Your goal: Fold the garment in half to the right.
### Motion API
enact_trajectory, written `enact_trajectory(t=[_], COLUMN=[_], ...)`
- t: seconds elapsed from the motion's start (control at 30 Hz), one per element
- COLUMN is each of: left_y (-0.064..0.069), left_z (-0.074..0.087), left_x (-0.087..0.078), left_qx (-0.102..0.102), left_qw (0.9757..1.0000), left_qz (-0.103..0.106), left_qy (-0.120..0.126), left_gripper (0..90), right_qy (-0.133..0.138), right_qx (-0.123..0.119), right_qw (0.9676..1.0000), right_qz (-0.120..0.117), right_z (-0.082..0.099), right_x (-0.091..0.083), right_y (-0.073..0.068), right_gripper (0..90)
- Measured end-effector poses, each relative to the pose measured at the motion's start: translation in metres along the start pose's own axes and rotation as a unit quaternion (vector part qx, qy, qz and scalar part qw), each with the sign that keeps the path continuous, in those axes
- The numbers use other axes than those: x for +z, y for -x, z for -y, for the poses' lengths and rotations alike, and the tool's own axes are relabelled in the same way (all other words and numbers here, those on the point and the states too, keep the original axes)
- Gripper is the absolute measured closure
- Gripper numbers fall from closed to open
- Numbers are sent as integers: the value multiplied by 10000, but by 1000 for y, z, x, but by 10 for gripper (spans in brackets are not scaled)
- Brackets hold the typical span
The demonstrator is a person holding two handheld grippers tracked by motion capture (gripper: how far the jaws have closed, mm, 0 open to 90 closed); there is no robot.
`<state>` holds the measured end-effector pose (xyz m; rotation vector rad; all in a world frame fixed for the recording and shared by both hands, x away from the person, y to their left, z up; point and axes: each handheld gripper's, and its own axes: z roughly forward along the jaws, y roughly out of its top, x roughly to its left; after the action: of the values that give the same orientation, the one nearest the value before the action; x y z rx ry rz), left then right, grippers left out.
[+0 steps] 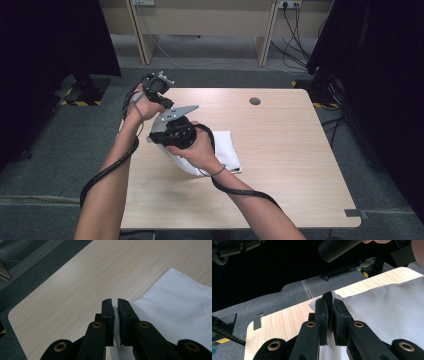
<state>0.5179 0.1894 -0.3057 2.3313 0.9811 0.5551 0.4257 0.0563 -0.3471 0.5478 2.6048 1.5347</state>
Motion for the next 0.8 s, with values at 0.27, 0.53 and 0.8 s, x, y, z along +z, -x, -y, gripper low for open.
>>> enact_trajectory(t=[0.27, 0.53, 0.8], left_y=[0, -1, -3], left_z=[-3, -4, -6], left_x=[-2, -5, -8], left_qx=[14, 23, 12], left_qw=[10000, 10000, 10000], left_qz=[-10, -31, -86], left_qy=[-5, -22, -39], left_gripper=[832, 832, 832], right_qy=[19, 55, 88], right_qx=[-15, -38, -71], right_qw=[10000, 10000, 9999], right_qz=[-13, -10, -5], right_z=[-3, -7, -11], right_x=[-1, -2, -3], right_y=[-1, -3, -4], right_gripper=[844, 845, 845])
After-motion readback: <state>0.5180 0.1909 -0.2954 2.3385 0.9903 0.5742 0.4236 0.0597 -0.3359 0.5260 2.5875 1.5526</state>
